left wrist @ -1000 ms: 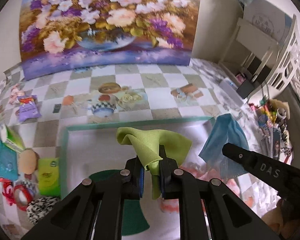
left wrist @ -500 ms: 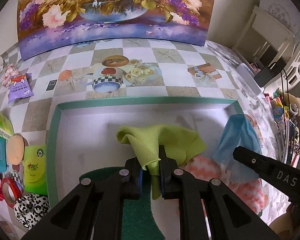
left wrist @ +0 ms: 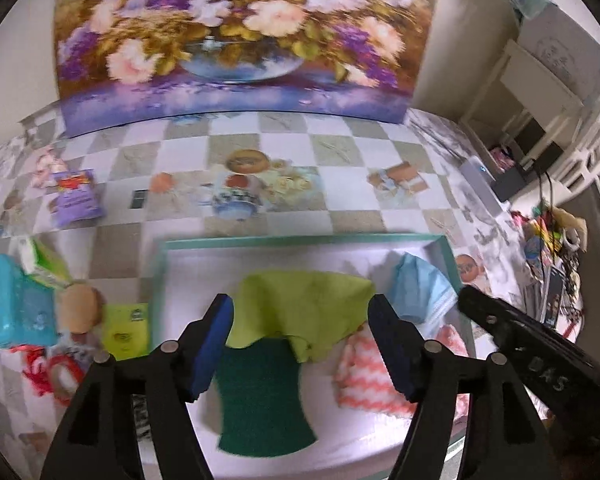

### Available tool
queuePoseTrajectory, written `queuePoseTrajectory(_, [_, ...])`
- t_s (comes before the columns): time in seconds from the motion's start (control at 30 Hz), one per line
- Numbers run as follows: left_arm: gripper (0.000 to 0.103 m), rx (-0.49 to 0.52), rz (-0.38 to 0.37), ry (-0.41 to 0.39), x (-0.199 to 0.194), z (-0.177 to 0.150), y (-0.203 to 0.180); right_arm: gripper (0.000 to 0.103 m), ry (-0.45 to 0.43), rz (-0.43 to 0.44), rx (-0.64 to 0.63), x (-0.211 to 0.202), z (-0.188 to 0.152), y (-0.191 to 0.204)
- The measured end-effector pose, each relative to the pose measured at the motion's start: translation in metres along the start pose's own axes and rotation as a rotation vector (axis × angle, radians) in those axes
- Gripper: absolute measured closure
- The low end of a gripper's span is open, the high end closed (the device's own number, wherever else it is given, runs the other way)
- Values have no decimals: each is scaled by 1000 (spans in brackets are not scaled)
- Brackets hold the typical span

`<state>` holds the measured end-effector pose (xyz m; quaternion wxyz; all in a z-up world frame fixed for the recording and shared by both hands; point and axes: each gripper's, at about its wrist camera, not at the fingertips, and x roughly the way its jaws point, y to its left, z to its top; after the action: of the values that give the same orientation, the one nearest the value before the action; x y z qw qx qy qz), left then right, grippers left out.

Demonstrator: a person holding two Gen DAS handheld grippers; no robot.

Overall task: Organize soft objects
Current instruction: 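Open the right gripper over the tray dropping the mask while the left gripper releases the lime cloth, then withdraw both grippers from the tray toward the leopard scrunchie and red toy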

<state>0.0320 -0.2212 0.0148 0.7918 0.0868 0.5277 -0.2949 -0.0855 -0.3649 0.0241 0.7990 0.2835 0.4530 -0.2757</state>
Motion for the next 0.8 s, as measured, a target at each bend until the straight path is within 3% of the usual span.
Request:
queuePoseTrajectory(0.1, [12, -29, 56, -2, -5, 2, 13, 35, -20, -16, -19, -10, 1, 3])
queuePoseTrajectory(0.17, [10, -52, 93, -8, -7, 2, 25, 26, -22, -38, -32, -13, 1, 6])
queuePoseTrajectory(0.3, [9, -142, 156, -6, -6, -1, 55, 0, -19, -61, -40, -8, -3, 6])
queuePoseTrajectory(0.5, [9, -209, 177, 29, 0, -9, 80, 0, 26, -62, -34, 3, -8, 4])
queuePoseTrajectory(0.8, [8, -223, 176, 37, -2, -16, 90, 0, 44, -56, -54, 4, -14, 14])
